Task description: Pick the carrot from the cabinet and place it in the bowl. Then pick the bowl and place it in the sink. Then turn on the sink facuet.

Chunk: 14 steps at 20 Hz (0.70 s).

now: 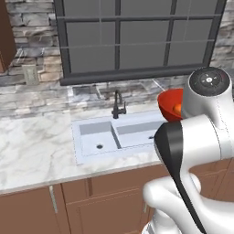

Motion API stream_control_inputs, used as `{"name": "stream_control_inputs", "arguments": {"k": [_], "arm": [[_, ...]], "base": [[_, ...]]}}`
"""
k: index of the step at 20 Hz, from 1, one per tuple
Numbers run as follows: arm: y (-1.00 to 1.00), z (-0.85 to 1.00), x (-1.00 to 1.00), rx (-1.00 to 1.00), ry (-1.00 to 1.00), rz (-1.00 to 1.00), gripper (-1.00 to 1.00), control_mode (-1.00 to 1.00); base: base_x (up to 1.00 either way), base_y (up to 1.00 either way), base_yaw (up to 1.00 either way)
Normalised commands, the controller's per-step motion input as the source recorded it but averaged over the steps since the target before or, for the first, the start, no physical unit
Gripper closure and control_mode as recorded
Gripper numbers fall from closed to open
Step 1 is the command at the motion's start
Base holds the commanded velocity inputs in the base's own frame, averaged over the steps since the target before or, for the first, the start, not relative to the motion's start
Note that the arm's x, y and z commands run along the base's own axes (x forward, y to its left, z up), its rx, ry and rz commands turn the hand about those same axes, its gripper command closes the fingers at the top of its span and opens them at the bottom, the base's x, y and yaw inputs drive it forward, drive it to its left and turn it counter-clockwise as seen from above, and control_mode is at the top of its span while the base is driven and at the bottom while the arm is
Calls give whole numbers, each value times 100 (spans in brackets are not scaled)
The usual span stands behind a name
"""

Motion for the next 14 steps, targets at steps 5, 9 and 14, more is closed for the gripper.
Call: {"name": "stream_control_inputs", "arguments": {"k": [5,9,14], "arm": [[0,0,0,0,0,0,100,100],[0,0,0,0,0,0,100,100],[0,0,0,0,0,0,100,100]], "base": [[43,2,-19],[25,1,-15],[31,2,-7]]}}
